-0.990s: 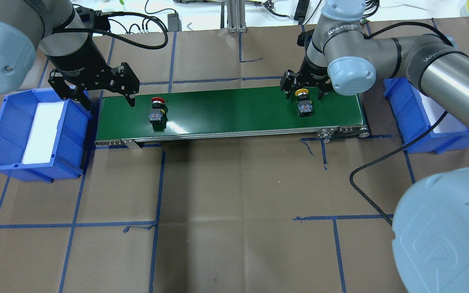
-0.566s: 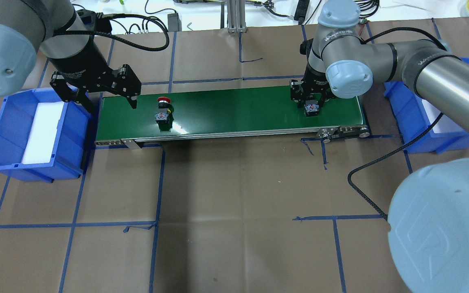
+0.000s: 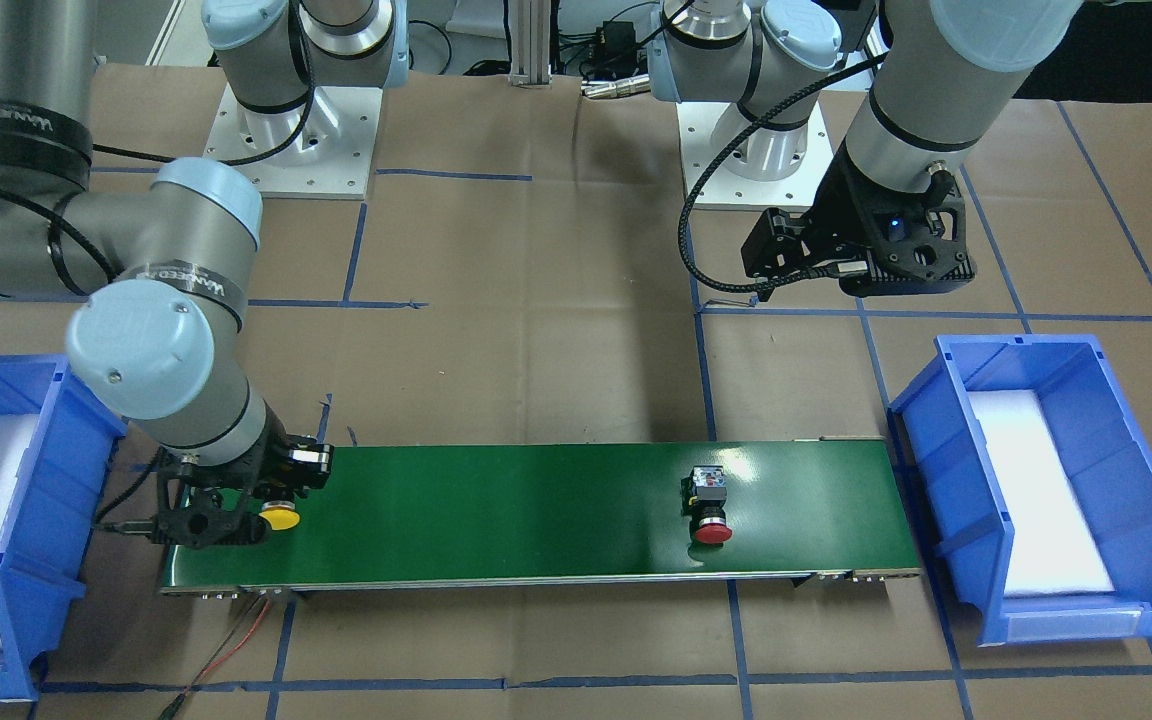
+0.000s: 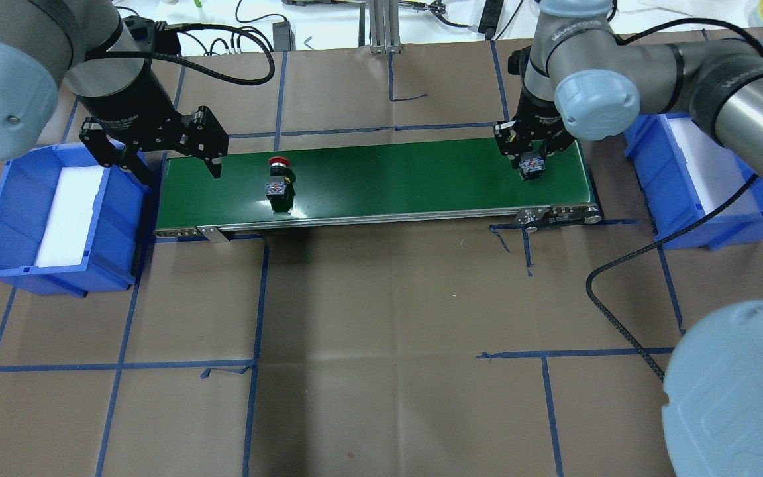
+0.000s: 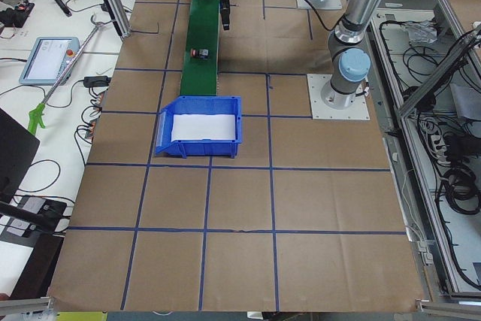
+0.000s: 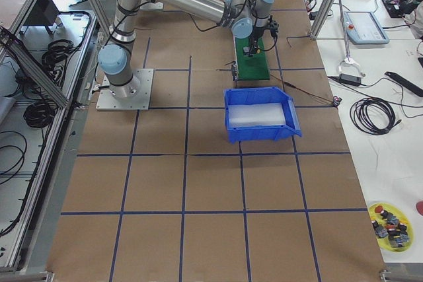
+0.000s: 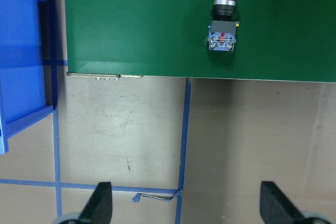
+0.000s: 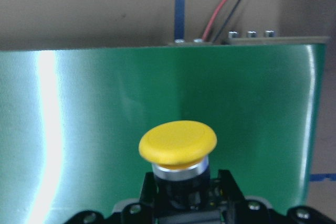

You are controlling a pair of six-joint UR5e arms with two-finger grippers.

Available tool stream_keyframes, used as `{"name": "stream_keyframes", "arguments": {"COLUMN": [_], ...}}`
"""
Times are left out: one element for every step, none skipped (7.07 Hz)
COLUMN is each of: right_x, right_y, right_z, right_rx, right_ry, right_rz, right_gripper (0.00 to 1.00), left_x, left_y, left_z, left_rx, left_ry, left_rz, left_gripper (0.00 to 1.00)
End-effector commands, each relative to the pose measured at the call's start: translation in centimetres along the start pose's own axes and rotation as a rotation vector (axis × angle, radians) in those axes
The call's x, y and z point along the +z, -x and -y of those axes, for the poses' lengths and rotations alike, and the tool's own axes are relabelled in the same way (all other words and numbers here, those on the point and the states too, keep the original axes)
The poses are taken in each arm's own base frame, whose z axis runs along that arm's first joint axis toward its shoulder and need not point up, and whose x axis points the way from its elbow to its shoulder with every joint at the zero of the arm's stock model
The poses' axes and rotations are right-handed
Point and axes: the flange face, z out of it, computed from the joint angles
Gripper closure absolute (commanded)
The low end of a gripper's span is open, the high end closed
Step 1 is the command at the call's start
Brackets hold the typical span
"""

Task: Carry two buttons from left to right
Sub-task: 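Carry the yellow button with the right gripper into the empty bin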

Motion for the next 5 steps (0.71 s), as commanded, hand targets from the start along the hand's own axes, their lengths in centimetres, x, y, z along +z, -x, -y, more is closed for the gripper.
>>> {"name": "stream_keyframes", "arguments": {"right_x": [-8.2, -9.6, -9.7, -8.3, -6.0], "right_y": [-10.0, -17.2, -23.4, -27.8, -31.0], "right_z": [-0.1, 0.5, 0.2, -0.4, -0.2], "right_rx": [-0.029, -0.053, -0.08, -0.078, -0.083], "right_ry": [-0.023, -0.033, -0.037, -0.016, 0.003], "right_rz": [-0.016, -0.016, -0.019, -0.006, 0.012], "right_gripper": [0.96, 0.96, 0.96, 0.96, 0.96], "left_x": [-0.2, -0.4, -0.7, -0.5, -0.2], "left_y": [0.0, 0.0, 0.0, 0.0, 0.0], "left_z": [-0.4, -0.5, -0.6, -0.6, -0.3], "left_rx": [0.002, 0.002, 0.002, 0.002, 0.001], "left_ry": [-0.007, -0.012, -0.015, -0.01, -0.006], "left_rz": [-0.003, -0.004, -0.005, -0.005, -0.002], "left_gripper": [0.0, 0.0, 0.0, 0.0, 0.0]}}
